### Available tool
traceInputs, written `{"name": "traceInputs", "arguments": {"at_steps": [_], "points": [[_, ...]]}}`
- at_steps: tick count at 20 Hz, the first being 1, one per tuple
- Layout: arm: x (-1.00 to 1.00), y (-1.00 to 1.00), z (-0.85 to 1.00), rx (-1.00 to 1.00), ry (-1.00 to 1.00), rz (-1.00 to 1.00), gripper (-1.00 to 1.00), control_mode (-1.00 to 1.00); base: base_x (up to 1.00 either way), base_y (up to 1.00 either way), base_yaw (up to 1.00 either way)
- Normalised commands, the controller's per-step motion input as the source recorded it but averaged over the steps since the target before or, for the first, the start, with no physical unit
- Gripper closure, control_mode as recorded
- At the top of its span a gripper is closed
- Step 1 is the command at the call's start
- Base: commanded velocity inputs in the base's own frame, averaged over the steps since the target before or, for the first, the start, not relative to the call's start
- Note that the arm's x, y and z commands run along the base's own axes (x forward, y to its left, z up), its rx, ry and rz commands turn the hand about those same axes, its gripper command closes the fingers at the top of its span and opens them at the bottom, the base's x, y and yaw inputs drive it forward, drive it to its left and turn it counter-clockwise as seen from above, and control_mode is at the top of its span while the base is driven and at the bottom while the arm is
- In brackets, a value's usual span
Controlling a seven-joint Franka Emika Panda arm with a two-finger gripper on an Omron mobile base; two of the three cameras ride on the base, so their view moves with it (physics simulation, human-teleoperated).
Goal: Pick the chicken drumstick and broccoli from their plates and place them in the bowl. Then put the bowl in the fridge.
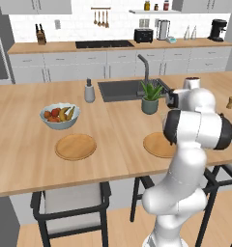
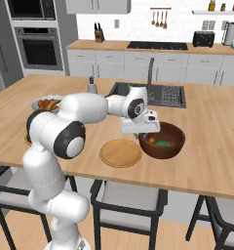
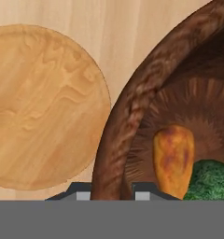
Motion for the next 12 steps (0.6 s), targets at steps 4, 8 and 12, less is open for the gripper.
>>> {"name": "traceInputs", "arguments": {"at_steps": [4, 8, 12], "points": [[-0.29, 0.73, 0.68, 0.00, 0.00, 0.37, 1.00, -1.00, 0.00, 0.00, 0.00], [-0.09, 0.68, 0.34, 0.00, 0.00, 0.65, 1.00, -1.00, 0.00, 0.00, 0.00], [-0.23, 0.85, 0.10, 0.00, 0.00, 0.75, 1.00, -1.00, 0.00, 0.00, 0.00]]}}
